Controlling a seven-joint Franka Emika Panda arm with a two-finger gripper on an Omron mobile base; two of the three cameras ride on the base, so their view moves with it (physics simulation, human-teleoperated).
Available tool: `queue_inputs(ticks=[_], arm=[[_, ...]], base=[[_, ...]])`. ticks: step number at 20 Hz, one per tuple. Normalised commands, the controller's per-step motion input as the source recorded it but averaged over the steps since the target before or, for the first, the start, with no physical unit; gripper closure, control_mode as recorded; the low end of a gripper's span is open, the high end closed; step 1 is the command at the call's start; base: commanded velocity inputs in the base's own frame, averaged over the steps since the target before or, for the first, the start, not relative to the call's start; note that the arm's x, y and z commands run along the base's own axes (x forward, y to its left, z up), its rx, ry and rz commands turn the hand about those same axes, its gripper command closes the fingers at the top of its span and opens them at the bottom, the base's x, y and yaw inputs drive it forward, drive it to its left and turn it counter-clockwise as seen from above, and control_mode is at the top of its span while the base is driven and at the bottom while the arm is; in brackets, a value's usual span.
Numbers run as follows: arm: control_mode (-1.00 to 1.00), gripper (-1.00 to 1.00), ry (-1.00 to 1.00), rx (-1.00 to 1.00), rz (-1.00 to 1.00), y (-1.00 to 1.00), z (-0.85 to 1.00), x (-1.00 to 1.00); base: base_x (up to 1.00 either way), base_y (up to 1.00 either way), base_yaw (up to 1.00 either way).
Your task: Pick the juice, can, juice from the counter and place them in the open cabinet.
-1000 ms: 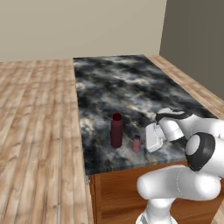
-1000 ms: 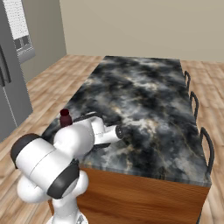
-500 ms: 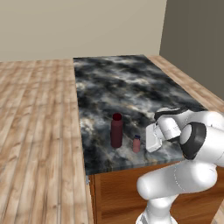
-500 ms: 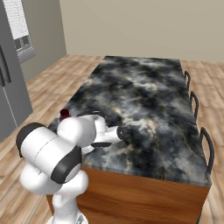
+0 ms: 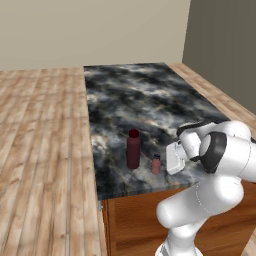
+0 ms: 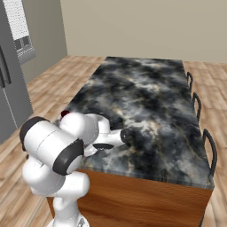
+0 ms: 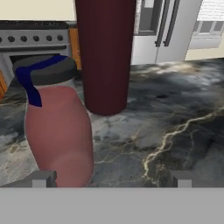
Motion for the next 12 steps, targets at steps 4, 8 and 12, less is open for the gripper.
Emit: queue_inputs(ticks=[4,8,12], arm=[[-1.0,-1.0,0.0,0.01,0.0,0.12,-0.03,0.0],[-1.0,-1.0,0.0,0.01,0.0,0.11,0.0,0.04],[-1.0,-1.0,0.0,0.02,0.0,0.09,-0.02,0.02]], base=[[0.0,0.0,0.0],[0.0,0.0,0.0],[0.0,0.0,0.0]])
